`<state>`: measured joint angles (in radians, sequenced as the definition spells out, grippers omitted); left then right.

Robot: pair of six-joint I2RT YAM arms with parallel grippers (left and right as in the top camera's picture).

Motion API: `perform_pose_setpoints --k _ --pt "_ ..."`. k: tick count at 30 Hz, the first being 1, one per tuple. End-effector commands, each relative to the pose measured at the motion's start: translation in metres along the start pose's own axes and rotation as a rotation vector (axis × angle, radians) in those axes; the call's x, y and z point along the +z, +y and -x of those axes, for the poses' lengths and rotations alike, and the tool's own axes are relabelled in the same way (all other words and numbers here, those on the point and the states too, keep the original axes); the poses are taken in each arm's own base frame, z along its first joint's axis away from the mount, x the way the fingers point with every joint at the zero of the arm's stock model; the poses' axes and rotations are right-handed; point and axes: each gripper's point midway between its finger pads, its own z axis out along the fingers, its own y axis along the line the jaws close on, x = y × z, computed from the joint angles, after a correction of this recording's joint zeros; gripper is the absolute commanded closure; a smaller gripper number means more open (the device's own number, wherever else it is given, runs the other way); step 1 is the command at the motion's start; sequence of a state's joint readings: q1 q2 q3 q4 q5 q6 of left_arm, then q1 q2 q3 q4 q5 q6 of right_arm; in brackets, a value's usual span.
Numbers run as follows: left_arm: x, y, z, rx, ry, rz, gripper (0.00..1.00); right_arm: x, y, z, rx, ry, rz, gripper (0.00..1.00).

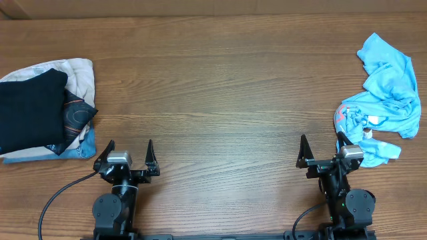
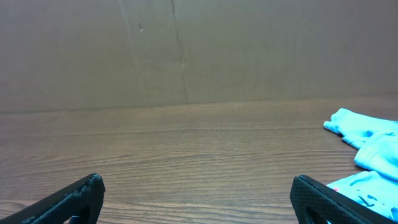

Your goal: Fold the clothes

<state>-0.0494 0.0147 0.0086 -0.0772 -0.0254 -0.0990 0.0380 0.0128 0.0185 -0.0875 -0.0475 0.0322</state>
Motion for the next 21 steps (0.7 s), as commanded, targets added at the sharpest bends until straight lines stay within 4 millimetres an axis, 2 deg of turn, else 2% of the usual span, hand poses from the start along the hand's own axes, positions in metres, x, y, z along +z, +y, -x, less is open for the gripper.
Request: perform_pose_setpoints --k 1,21 --pt "-0.0002 -0.0008 0.0006 -0.007 -0.006 -0.009 0.00 0.0002 -0.0017 -0.0016 -0.003 -0.004 -0.006 0.00" --pt "-0.0003 -0.0027 0.0005 -0.015 -0.006 -0.019 0.00 0.0002 -0.0017 -0.0012 0.020 -0.006 -0.006 0.00"
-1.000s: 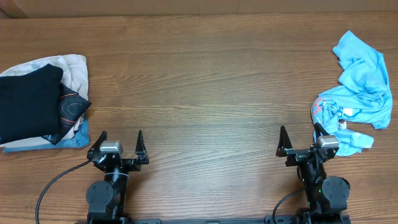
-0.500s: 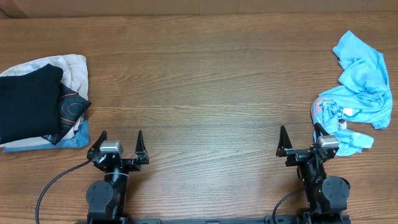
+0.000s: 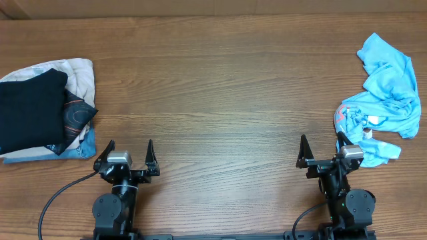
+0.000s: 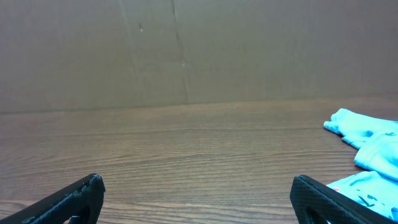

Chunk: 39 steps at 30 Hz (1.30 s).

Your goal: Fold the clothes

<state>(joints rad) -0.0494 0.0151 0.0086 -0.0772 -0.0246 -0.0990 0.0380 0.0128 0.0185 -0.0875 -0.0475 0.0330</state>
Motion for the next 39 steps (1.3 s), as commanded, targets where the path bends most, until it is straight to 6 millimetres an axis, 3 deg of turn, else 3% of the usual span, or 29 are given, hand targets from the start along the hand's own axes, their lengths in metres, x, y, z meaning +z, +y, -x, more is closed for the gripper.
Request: perform_pose_setpoints --k 1,5,9,16,19,24,31,37,39 --pt "0.000 -0.002 0.000 -0.022 -0.006 -0.018 0.00 0.000 -0.002 -0.001 0.038 -0.006 -0.006 0.00" --pt "-0.001 -0.002 0.001 -0.038 -0.003 -0.018 0.00 -0.001 -0.002 0.003 0.076 -0.011 -0.009 0.00" --pt "-0.006 -0.003 0.011 -0.037 0.012 -0.013 0.00 -0.007 -0.015 0.028 0.075 -0.044 -0.096 0.00" --pt "-0.017 -0.006 0.058 0.014 -0.007 -0.006 0.00 -0.014 -0.032 0.083 0.076 -0.066 -0.233 0.00" --pt "-0.015 -0.007 0.076 0.042 0.010 -0.004 0.00 -0.008 -0.035 0.099 0.073 -0.009 -0.265 0.00" --pt "0.002 -0.008 0.086 0.057 0.152 0.013 0.00 0.017 -0.035 0.112 0.063 0.155 -0.286 0.00" --pt "0.029 -0.011 0.090 0.057 0.402 0.017 0.00 0.057 -0.053 0.098 0.054 0.452 -0.365 0.00" --pt "0.047 -0.014 0.082 0.052 0.573 0.006 0.00 0.080 -0.083 0.057 0.098 0.673 -0.427 0.00" --pt "0.055 -0.013 0.070 0.050 0.622 0.010 0.00 0.078 -0.105 0.034 0.167 0.741 -0.505 0.00"
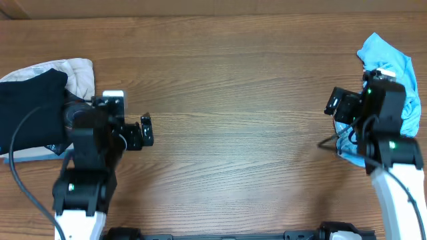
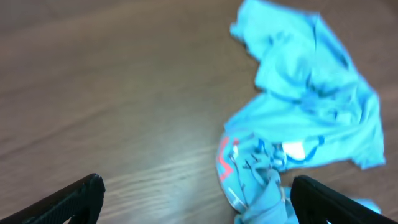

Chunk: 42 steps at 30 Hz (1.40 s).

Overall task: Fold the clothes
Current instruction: 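Grasp the crumpled light-blue T-shirt with the right gripper and drag it left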

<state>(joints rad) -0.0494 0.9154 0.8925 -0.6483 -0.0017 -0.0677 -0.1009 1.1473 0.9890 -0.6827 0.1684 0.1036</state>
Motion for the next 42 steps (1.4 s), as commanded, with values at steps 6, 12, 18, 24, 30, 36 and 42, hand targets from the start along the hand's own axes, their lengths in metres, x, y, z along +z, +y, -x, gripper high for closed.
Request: perform_pose_setpoints --k 6,12,18,24,30,36,42 --pt "0.030 -0.003 -0.013 0.000 0.130 -0.020 0.00 0.049 -0.071 -0.051 0.366 0.273 -0.181 0.02" --pt "0.034 -0.005 -0.014 -0.001 0.138 -0.032 0.00 0.078 -0.082 -0.077 0.380 0.381 -0.224 0.17" --pt "0.033 -0.005 -0.016 -0.001 0.146 -0.034 0.00 0.103 -0.082 -0.100 0.374 0.466 -0.240 0.33" --pt "0.033 -0.008 -0.016 -0.002 0.146 -0.049 0.00 0.108 -0.081 -0.100 0.376 0.469 -0.231 0.85" --pt "0.033 -0.008 -0.015 -0.002 0.141 -0.051 0.00 0.068 -0.037 -0.024 0.321 0.361 0.031 0.96" --pt "0.034 -0.008 -0.010 -0.001 0.119 -0.053 0.00 0.011 0.047 0.024 0.031 0.245 0.297 0.96" --pt "0.034 -0.008 -0.007 -0.001 0.106 -0.054 0.00 -0.016 0.140 -0.019 -0.189 0.343 0.468 0.96"
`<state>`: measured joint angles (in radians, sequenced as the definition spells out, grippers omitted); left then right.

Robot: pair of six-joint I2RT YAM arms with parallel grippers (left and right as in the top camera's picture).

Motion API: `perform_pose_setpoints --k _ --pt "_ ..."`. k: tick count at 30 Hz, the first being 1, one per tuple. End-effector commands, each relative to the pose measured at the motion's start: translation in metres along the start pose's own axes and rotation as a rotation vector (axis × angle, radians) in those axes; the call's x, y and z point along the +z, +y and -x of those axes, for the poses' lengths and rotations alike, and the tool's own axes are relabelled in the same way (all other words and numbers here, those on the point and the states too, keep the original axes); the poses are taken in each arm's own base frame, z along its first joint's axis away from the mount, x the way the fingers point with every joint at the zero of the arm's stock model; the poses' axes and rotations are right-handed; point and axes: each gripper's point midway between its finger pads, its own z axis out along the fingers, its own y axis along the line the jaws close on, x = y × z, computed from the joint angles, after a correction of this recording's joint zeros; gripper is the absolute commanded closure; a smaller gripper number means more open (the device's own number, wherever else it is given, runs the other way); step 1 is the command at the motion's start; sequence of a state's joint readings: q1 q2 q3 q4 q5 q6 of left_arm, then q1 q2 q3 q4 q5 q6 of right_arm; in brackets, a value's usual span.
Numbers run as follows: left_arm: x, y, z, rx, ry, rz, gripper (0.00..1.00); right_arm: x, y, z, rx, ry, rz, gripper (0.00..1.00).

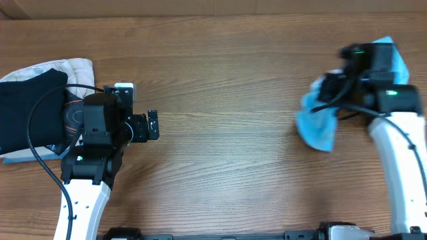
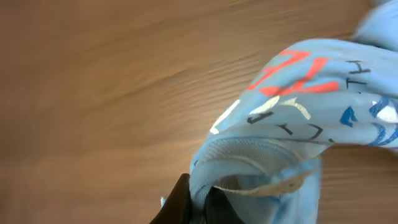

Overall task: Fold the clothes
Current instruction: 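Grasp the crumpled light-blue T-shirt with the right gripper and drag it left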

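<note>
A light blue T-shirt [image 1: 319, 127] with red and dark print hangs bunched above the right side of the table. My right gripper [image 1: 328, 85] is shut on it. In the right wrist view the shirt [image 2: 298, 93] fills the frame, a fold near the collar pinched at the right gripper [image 2: 202, 202]. The left gripper [image 1: 153, 125] is raised over the left part of the table, pointing right with nothing in it. From above its opening is unclear.
A pile of folded clothes [image 1: 33, 113], black on top of beige and blue, lies at the table's left edge beside the left arm. Bare brown wood table [image 1: 220, 100] stretches between the two arms. A cable trails from the left arm.
The right gripper, then open above the crumpled blue shirt at the far right, is now shut on it and holds it lifted, further left. The left arm shifted slightly.
Both arms first sat parked at the near edge, grippers open, with the blue shirt crumpled at the right and the pile at the left. Then both arms were raised, the right one over the shirt. Now the right holds the shirt off the table.
</note>
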<state>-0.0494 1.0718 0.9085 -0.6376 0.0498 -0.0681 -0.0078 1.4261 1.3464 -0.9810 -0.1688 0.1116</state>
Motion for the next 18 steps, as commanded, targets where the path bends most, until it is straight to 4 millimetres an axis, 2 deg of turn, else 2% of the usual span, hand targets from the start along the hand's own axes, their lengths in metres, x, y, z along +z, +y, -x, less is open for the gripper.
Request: perform_pose_setpoints --k 1,4,8,12,14,17,18 --pt "-0.004 -0.001 0.011 0.004 -0.027 -0.011 0.00 0.015 0.064 -0.028 -0.172 0.094 0.125 0.96" --pt "-0.004 -0.001 0.011 0.004 -0.029 -0.011 0.00 0.025 0.107 -0.043 -0.281 0.112 0.190 0.96" --pt "-0.004 -0.001 0.011 0.004 -0.030 -0.011 0.00 0.030 0.149 -0.043 -0.363 0.060 0.265 0.95" --pt "-0.004 -0.003 0.011 0.005 -0.029 -0.024 0.00 0.024 0.183 -0.024 -0.389 -0.060 0.340 0.95" --pt "-0.004 -0.007 0.012 0.005 -0.031 -0.046 0.00 0.020 0.192 -0.010 -0.358 -0.119 0.369 0.95" --pt "-0.004 -0.012 0.014 0.006 -0.038 -0.074 0.00 0.014 0.203 0.007 -0.332 -0.196 0.404 0.82" --pt "-0.004 -0.013 0.014 0.007 -0.042 -0.079 0.00 0.013 0.205 0.011 -0.328 -0.213 0.412 0.71"
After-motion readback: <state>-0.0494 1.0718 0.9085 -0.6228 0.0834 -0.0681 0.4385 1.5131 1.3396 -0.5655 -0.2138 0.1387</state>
